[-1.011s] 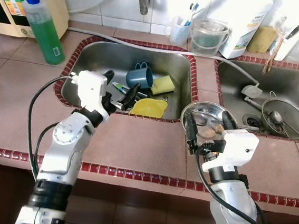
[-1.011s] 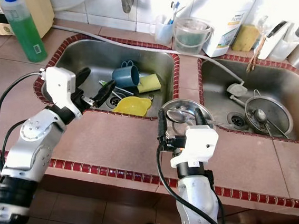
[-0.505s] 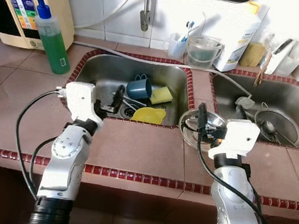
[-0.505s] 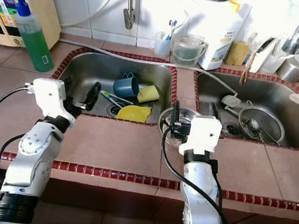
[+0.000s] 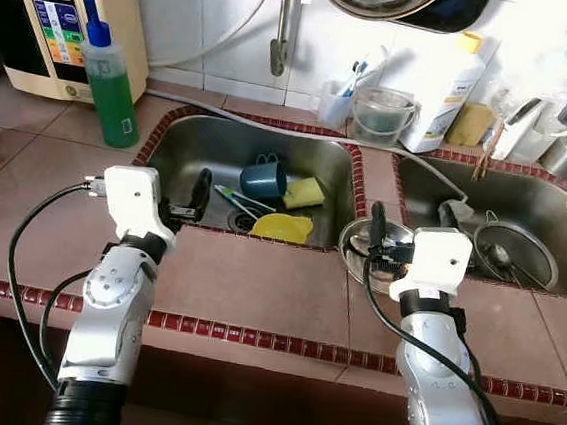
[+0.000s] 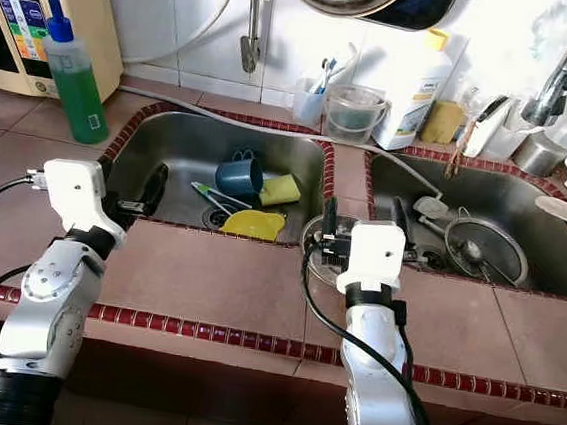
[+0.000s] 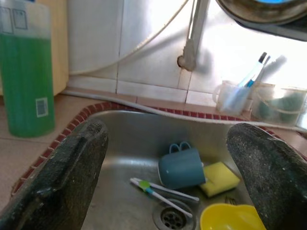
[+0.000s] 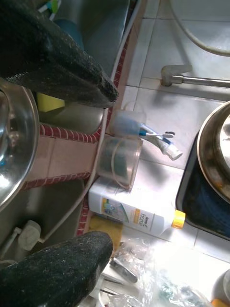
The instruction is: Kitchen organization
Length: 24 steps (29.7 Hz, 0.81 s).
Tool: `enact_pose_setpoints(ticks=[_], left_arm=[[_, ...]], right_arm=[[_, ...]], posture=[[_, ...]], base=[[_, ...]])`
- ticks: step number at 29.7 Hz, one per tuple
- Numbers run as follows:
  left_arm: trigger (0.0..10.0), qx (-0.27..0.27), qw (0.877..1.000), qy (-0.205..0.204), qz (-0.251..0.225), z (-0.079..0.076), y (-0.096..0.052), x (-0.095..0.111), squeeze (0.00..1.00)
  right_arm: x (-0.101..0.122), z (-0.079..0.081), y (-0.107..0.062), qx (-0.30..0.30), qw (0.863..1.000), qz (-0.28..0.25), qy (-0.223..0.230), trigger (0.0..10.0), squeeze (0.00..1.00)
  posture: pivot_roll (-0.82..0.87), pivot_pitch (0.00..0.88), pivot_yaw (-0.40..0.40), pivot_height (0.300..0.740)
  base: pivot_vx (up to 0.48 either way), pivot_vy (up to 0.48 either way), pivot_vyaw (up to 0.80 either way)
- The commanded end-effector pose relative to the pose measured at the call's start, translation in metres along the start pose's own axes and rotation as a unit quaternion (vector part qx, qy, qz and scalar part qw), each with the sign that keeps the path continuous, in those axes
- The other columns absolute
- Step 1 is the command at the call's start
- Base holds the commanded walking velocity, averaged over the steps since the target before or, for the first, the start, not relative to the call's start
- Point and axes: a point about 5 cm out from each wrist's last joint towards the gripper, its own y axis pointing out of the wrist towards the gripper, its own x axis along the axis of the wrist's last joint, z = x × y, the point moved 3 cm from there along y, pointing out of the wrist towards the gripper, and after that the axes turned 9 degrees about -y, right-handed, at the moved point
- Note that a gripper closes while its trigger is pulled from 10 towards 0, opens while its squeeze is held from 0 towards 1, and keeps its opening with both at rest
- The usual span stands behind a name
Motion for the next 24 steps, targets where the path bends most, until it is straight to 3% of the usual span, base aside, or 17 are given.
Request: enact_pose_setpoints(ticks=[1,11,24], left_arm=[[10.0,0.008,1.0,0.014,0.003,-0.001,-0.001,-0.002,0.0],[10.0,-0.004,0.999,0.035,-0.005,-0.006,0.0,0.003,0.0],[10.0,-0.019,0.999,0.03,0.011,-0.006,-0.004,-0.001,0.0]], right_arm=[[-0.003,-0.008,0.002,-0.013,1.0,0.002,-0.008,10.0,0.0],[-0.012,-0.018,0.005,-0.023,0.999,0.006,-0.025,10.0,0.0],[-0.016,-0.012,0.003,-0.011,1.0,0.008,-0.024,10.0,0.0]], posture=[[-0.21,0.018,-0.027,0.732],[-0.19,0.015,-0.026,0.732],[-0.18,0.005,-0.032,0.732]], base=[[0.0,0.0,0.0],[0.0,0.0,0.0],[0.0,-0.316,0.0]])
